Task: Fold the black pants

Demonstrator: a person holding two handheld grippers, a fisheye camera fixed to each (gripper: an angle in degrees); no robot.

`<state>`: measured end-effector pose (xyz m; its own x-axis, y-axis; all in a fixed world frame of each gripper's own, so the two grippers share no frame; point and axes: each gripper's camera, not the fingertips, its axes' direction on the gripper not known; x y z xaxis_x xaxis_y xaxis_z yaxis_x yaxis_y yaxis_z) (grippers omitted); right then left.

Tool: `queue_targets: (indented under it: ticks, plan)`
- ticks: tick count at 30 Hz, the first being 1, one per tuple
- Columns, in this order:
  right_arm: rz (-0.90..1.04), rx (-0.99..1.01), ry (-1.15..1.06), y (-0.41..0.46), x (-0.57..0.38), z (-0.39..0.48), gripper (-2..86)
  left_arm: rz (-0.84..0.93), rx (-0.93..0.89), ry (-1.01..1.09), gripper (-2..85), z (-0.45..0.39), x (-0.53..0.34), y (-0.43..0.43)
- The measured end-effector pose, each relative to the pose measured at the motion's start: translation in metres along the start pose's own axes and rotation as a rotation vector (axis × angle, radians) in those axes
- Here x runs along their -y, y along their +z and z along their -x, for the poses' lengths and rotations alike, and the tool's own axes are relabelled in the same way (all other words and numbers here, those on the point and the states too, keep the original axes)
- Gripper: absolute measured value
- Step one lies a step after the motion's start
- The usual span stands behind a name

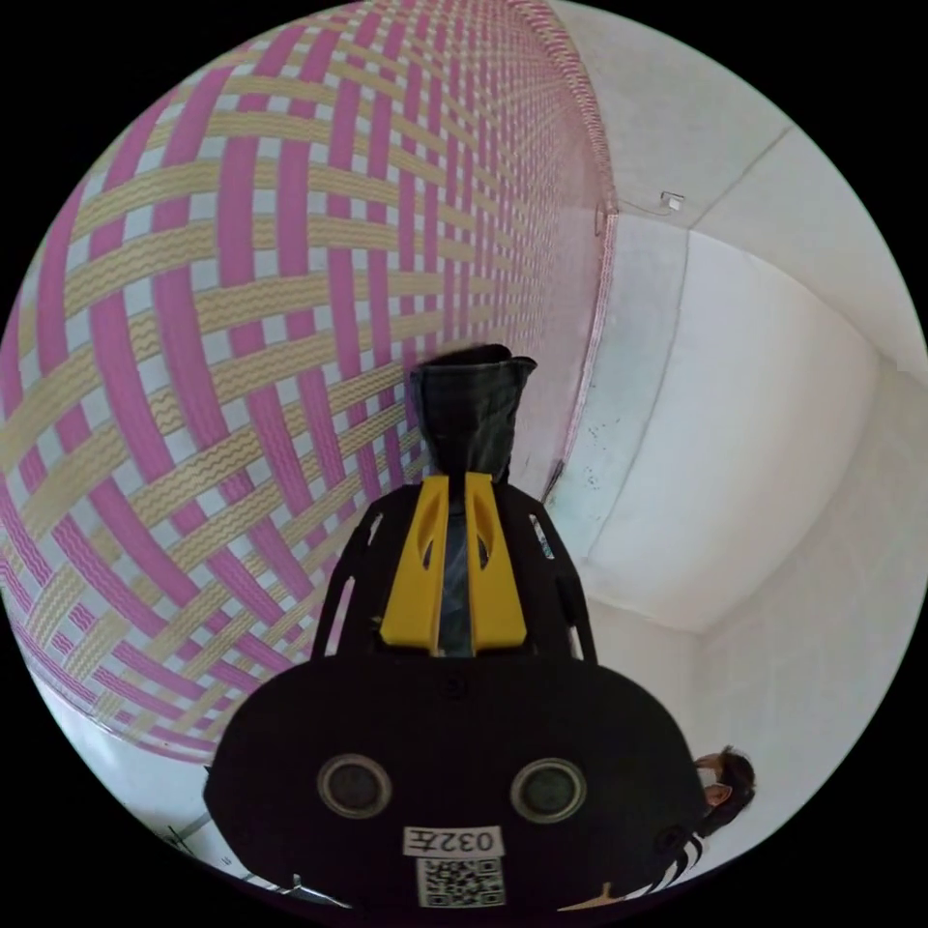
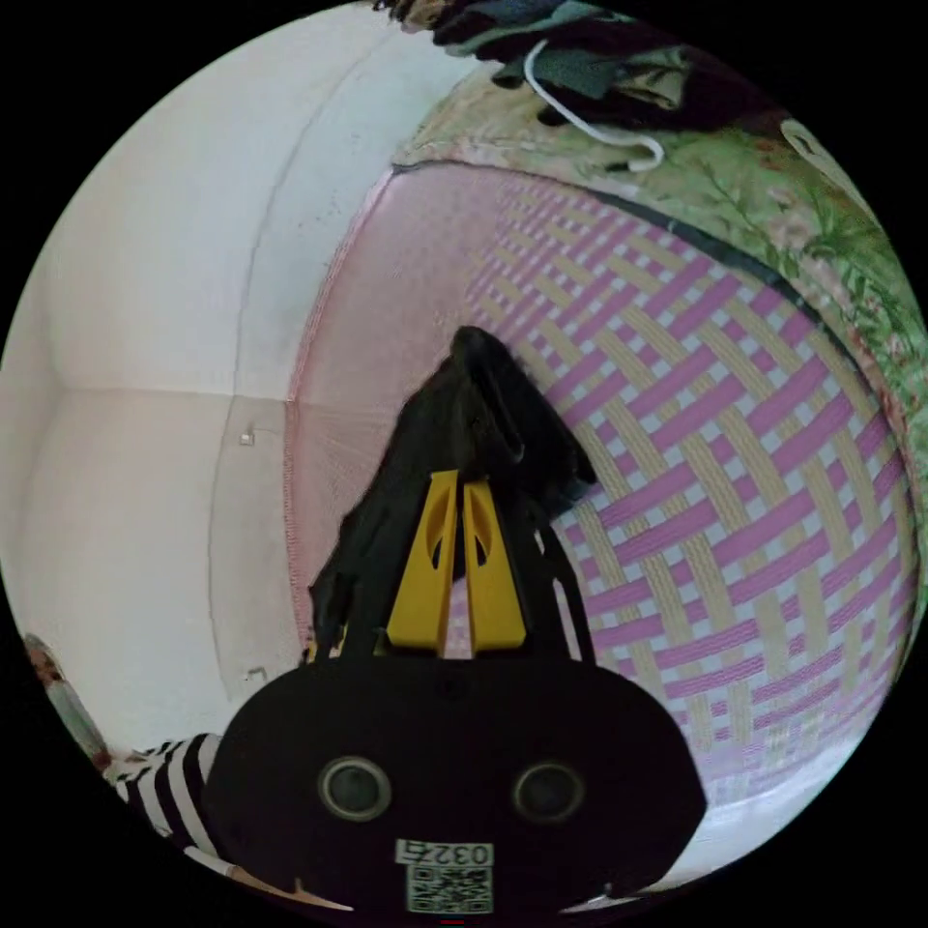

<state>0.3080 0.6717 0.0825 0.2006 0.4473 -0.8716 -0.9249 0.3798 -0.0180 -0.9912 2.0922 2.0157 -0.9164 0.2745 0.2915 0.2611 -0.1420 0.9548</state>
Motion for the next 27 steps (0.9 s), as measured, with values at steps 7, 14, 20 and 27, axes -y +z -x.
queue_targets:
  ticks: [7, 14, 20, 27]
  plan:
    - [-0.003, -0.011, 0.047, -0.001, -0.021, -0.007, -0.5, -0.038, -0.092, -0.048, -1.2, 0.023, -0.006, -0.007]
    - [-0.061, -0.035, 0.154, -0.014, -0.036, -0.016, 9.6, -0.037, -0.127, -0.07, -0.7, 0.036, -0.006, -0.016]
    - [-0.124, -0.06, 0.221, -0.025, -0.047, -0.006, 11.5, -0.05, -0.127, -0.014, 5.2, 0.041, -0.01, -0.023]
    - [-0.051, -0.001, 0.156, -0.024, -0.016, 0.022, 0.4, 0.026, -0.09, -0.002, 1.4, 0.024, -0.011, -0.031]
